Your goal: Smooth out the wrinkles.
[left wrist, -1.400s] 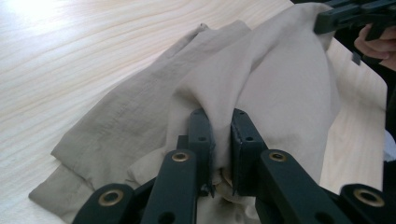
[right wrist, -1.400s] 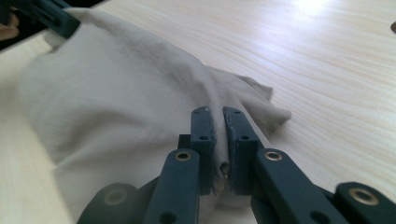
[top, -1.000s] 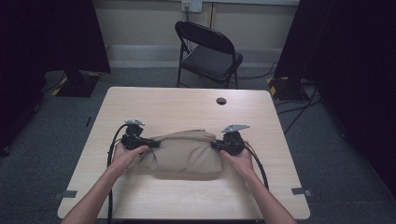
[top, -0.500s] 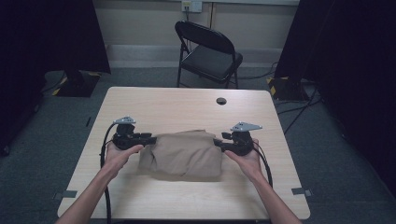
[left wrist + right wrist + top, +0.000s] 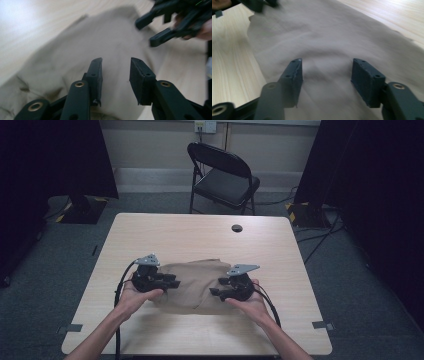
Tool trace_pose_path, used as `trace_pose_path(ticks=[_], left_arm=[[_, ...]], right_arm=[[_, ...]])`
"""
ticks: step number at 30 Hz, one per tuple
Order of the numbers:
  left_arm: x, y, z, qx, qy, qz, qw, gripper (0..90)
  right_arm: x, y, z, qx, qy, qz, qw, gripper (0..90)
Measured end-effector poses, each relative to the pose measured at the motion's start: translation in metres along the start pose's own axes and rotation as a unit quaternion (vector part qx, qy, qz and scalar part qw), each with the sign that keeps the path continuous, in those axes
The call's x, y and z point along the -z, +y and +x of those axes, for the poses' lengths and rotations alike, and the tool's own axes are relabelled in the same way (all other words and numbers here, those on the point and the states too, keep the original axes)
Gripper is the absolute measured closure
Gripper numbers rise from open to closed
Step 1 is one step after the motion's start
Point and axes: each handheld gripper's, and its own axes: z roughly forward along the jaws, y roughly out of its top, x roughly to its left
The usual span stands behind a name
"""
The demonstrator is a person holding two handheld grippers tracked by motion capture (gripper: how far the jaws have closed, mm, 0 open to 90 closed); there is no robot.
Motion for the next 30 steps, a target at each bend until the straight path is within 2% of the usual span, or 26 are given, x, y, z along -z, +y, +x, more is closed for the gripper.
trace_pose_path(ticks=[2,4,6,10,12,14,15,19,24,27,28,30], left_arm=[[-0.004,-0.007,0.006,0.009,0.011,0.006,0.9999,59.5],[-0.005,-0.011,0.013,0.01,0.023,0.019,0.9995,59.2],[-0.005,-0.016,0.022,0.032,0.02,0.013,0.9992,59.1],[-0.009,-0.019,0.027,0.032,0.027,0.02,0.9989,58.9],[-0.009,-0.02,0.029,0.023,0.046,0.028,0.9983,59.5],[-0.009,-0.023,0.036,0.041,0.036,0.024,0.9982,59.5],[-0.009,-0.025,0.037,0.045,0.041,0.027,0.9978,59.5],[-0.009,-0.026,0.035,0.037,0.044,0.026,0.998,59.4],[-0.008,-0.027,0.036,0.038,0.047,0.028,0.9978,58.7],[-0.003,-0.027,0.036,0.048,0.049,0.02,0.9974,58.3],[0.001,-0.026,0.035,0.049,0.048,0.008,0.9976,58.4],[0.01,-0.02,0.033,0.051,0.021,-0.027,0.9981,58.8]], right_arm=[[-0.007,0.001,0.003,0.002,0.005,0.007,1.0,35.9],[-0.014,-0.002,0.001,0.001,-0.001,0.018,0.9998,35.4],[-0.017,-0.005,-0.002,0.002,-0.002,0.022,0.9997,35.6],[-0.014,-0.009,-0.01,0.017,-0.019,0.032,0.9992,35.5],[-0.012,-0.014,-0.014,0.024,-0.026,0.032,0.9989,35.6],[-0.01,-0.02,-0.018,0.023,-0.034,0.039,0.9984,35.5],[-0.01,-0.023,-0.019,0.025,-0.035,0.043,0.9982,35.4],[-0.008,-0.026,-0.023,0.021,-0.032,0.041,0.9984,35.0],[-0.006,-0.025,-0.025,0.017,-0.029,0.042,0.9985,34.2],[-0.001,-0.026,-0.029,0.009,-0.031,0.045,0.9985,32.7],[0.001,-0.025,-0.03,0.009,-0.036,0.043,0.9984,33.3],[0.007,-0.021,-0.029,0.008,-0.038,0.028,0.9988,34.5]])
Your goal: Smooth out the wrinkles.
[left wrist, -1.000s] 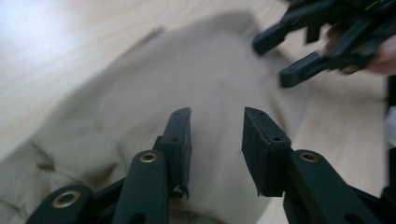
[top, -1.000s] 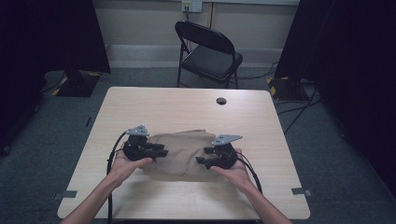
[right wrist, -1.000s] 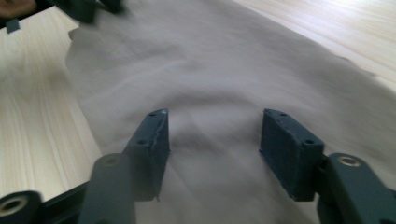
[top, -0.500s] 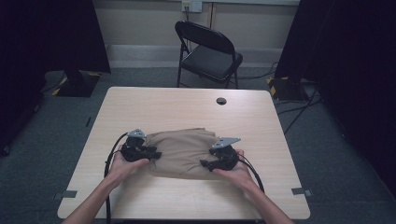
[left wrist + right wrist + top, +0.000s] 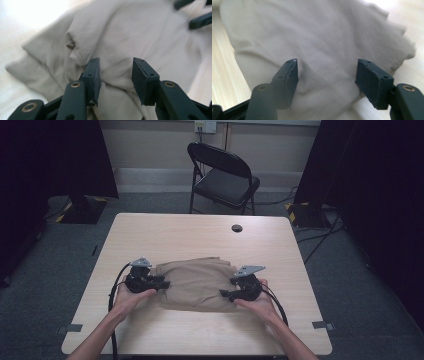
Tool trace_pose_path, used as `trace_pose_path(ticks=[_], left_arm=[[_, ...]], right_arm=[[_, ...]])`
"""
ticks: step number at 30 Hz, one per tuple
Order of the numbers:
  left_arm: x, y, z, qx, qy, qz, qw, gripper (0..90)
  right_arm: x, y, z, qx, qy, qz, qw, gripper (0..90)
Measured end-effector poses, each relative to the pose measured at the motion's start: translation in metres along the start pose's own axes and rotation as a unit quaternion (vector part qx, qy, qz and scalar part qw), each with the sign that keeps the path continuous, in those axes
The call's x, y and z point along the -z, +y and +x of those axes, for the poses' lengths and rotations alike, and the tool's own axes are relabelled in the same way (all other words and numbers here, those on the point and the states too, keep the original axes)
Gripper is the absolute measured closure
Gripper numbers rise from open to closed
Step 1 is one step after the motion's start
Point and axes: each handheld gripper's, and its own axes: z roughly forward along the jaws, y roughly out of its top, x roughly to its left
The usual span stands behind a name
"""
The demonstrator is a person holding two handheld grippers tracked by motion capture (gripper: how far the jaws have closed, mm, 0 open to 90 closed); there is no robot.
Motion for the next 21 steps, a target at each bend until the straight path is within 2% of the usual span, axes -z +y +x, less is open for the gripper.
trace_pose_path(ticks=[2,4,5,6,7,9,12,13,15,17,19,20,21], left_arm=[[0.003,0.008,-0.004,-0.014,0.002,-0.02,0.9997,59.1],[-0.001,0.014,-0.004,-0.016,0.009,-0.017,0.9997,58.9],[-0.004,0.017,-0.003,-0.021,0.021,-0.017,0.9994,57.8],[-0.007,0.019,-0.001,-0.02,0.035,-0.024,0.9989,57.7],[-0.01,0.02,0.003,-0.01,0.042,-0.032,0.9986,57.7],[-0.017,0.019,0.013,0.005,0.046,-0.014,0.9988,58.2],[-0.021,0.013,0.026,0.003,0.054,-0.005,0.9985,60.8],[-0.021,0.011,0.029,0.013,0.05,-0.009,0.9986,60.7],[-0.016,0.01,0.031,0.018,0.056,-0.008,0.9982,59.0],[-0.008,0.01,0.032,0.027,0.059,-0.02,0.9977,54.6],[0.007,0.01,0.03,0.028,0.069,-0.022,0.997,51.9],[0.007,0.01,0.03,0.028,0.069,-0.022,0.997,50.8],[0.01,0.009,0.029,0.027,0.074,-0.02,0.9967,50.8]], right_arm=[[0.004,0.007,0.0,0.002,-0.004,-0.018,0.9998,35.5],[0.002,0.014,-0.005,-0.01,-0.01,-0.039,0.9991,38.5],[0.0,0.016,-0.008,-0.018,-0.012,-0.042,0.9989,38.7],[-0.003,0.017,-0.011,-0.021,-0.017,-0.039,0.9989,39.6],[-0.006,0.018,-0.014,-0.023,-0.02,-0.037,0.9989,41.5],[-0.011,0.018,-0.02,-0.029,-0.03,-0.031,0.9986,43.9],[-0.017,0.015,-0.029,-0.036,-0.044,-0.024,0.9981,48.5],[-0.018,0.013,-0.032,-0.042,-0.042,-0.024,0.998,48.4],[-0.016,0.011,-0.036,-0.049,-0.04,-0.025,0.9977,46.3],[-0.01,0.012,-0.038,-0.06,-0.043,-0.029,0.9969,43.3],[-0.001,0.012,-0.04,-0.059,-0.049,-0.037,0.9964,42.7],[-0.001,0.012,-0.04,-0.059,-0.049,-0.037,0.9964,42.7],[0.008,0.01,-0.041,-0.061,-0.05,-0.036,0.9963,42.6]])
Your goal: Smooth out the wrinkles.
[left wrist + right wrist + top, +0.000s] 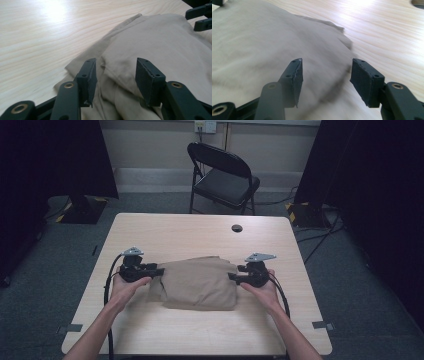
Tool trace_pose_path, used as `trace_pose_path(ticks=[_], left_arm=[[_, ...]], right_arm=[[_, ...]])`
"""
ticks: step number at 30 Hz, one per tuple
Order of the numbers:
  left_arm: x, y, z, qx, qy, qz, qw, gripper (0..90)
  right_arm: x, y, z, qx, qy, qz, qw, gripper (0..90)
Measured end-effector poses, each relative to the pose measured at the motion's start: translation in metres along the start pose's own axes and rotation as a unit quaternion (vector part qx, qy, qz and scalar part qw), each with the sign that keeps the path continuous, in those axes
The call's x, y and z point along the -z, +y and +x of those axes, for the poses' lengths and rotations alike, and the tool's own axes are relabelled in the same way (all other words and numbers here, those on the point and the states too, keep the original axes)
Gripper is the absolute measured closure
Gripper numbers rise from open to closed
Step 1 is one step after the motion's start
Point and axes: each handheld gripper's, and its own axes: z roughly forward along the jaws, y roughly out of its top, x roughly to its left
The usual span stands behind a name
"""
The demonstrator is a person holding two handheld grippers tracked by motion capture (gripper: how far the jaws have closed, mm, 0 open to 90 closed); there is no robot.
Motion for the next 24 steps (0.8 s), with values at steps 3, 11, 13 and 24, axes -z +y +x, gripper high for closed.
trace_pose_path(ticks=[3,11,13,24], left_arm=[[0.017,-0.012,-0.004,-0.008,0.008,0.016,0.9998,46.4],[0.049,-0.039,0.002,-0.006,0.052,0.038,0.9979,31.7],[0.055,-0.045,0.004,0.002,0.054,0.036,0.9979,29.5],[0.06,-0.07,0.011,0.013,0.102,0.065,0.9926,23.4]], right_arm=[[0.02,-0.008,-0.005,-0.005,-0.021,0.0,0.9998,37.7],[0.065,-0.035,-0.023,-0.039,-0.05,0.005,0.998,27.6],[0.075,-0.042,-0.027,-0.048,-0.056,0.002,0.9973,27.5],[0.106,-0.074,-0.042,-0.096,-0.106,0.019,0.9896,17.9]])
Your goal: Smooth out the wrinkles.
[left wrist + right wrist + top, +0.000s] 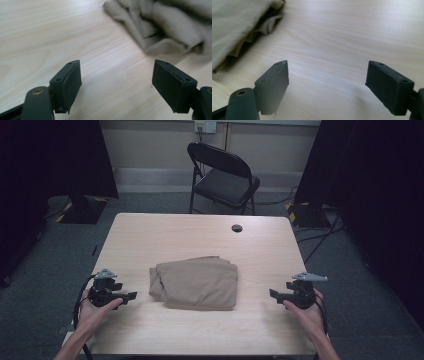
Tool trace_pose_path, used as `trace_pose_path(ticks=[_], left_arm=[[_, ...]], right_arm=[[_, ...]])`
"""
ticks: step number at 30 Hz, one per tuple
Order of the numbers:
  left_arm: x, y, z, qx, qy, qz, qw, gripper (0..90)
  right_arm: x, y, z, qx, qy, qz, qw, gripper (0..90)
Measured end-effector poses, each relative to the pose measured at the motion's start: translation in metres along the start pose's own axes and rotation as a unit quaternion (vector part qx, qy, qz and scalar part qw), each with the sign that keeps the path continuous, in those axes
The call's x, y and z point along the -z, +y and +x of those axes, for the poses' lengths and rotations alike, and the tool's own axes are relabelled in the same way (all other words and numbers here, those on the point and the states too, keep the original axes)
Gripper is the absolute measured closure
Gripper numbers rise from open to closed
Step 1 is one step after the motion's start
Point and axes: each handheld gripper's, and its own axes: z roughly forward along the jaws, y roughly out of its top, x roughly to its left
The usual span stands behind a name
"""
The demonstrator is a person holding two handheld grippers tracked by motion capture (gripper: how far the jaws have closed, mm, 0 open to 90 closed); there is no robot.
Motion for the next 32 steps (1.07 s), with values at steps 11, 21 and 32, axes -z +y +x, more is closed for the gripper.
trace_pose_path(ticks=[11,21,32], left_arm=[[-0.009,-0.013,-0.004,-0.026,0.063,0.006,0.9977,21.3],[-0.018,-0.02,-0.005,-0.018,0.076,-0.043,0.996,12.0],[-0.019,-0.018,-0.004,-0.018,0.079,-0.041,0.9959,11.1]], right_arm=[[-0.02,-0.015,-0.003,0.007,-0.096,0.057,0.9937,13.7],[-0.023,-0.024,0.002,0.009,-0.099,0.013,0.995,11.4],[-0.024,-0.024,0.005,0.001,-0.109,0.011,0.994,11.3]])
